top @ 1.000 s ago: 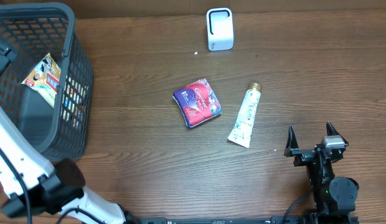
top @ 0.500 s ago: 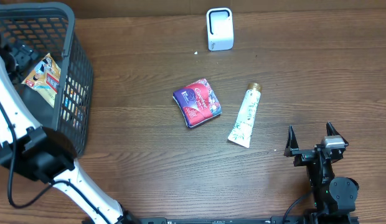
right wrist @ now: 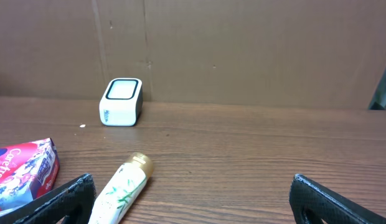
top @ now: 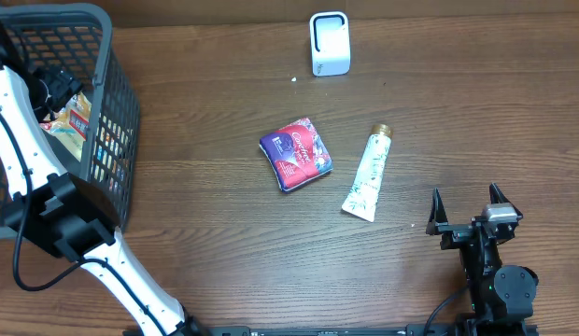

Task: Scan the item barcode
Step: 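Lower the left gripper into the basket over the yellow wipes pack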

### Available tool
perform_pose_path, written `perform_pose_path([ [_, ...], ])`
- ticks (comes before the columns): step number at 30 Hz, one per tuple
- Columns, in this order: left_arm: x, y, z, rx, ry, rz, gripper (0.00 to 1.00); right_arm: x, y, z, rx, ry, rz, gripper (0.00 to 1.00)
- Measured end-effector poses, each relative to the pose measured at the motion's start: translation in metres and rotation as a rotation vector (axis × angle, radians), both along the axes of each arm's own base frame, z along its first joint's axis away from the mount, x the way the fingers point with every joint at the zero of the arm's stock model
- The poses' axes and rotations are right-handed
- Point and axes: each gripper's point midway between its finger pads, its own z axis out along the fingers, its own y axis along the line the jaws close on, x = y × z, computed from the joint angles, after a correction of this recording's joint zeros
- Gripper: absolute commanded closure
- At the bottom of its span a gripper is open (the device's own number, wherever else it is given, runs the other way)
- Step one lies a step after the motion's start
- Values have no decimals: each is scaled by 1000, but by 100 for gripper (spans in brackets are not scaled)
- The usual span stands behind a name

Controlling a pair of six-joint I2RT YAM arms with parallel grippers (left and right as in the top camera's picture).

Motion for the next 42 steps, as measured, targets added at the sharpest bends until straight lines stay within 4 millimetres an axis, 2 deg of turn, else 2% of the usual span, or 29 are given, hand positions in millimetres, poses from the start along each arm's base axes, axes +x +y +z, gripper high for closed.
perform_pose_path([
  [4,3,-5,0,17,10,-11,2,0,0,0,-1,0,0,0],
  [14,6,1,-1,88,35,-7,2,0,0,0,0,0,0,0],
  [19,8,4,-19,79,67,-6,1,0,0,0,0,0,0,0],
  [24,8,3,-46,52,117,-9,2,0,0,0,0,0,0,0],
  [35,11,5,-50,54,113,-9,5,0,0,0,0,0,0,0],
  [42,3,7,-50,69,147,-2,7,0,0,0,-1,0,1,0],
])
